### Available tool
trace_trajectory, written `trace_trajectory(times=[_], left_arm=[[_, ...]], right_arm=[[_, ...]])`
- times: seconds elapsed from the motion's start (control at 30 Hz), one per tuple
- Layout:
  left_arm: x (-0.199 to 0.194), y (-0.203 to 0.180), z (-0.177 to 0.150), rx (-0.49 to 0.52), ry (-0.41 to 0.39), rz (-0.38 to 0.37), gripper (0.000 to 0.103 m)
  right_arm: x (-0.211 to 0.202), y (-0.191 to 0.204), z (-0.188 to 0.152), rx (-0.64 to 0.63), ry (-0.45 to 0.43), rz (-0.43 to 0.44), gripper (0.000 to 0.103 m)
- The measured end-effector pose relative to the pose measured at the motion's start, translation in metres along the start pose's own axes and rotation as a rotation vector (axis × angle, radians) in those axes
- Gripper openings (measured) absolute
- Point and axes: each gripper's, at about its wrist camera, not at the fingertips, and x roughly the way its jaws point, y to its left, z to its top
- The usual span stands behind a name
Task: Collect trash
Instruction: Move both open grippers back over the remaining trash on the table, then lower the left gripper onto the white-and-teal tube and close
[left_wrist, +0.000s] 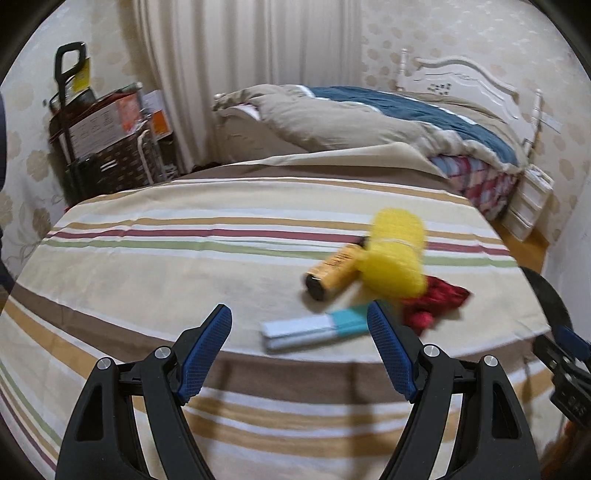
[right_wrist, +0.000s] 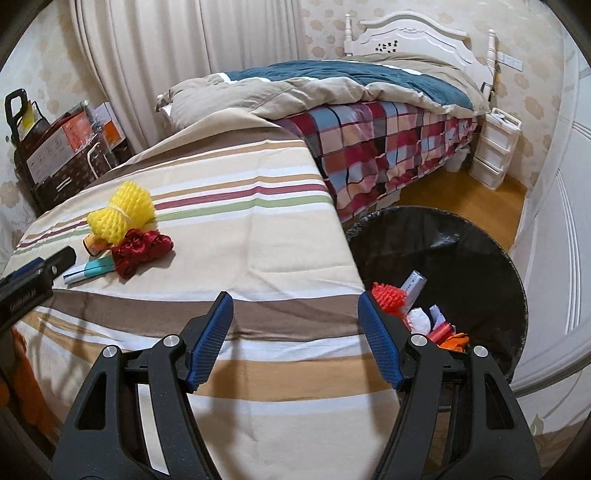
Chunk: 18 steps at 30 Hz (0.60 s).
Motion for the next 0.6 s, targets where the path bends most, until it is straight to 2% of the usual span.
trace_trajectory(times=[0.2, 0.3, 0.6], left_arm=[[0.021, 0.023, 0.001, -0.006, 0.073, 0.07, 0.076], [0.027, 0.029, 0.001, -0.014, 0.113, 0.051, 0.076], [0.022, 0.022, -0.011, 0.057, 0.139, 0.014, 0.076]], right_arm=[[0.004, 0.003, 0.001, -0.003, 0.013, -0.004, 0.068], [0.005, 0.004, 0.0, -0.005, 0.019, -0.004, 0.068], [0.004, 0.007, 0.0, -0.01, 0.017, -0.007, 0.069]])
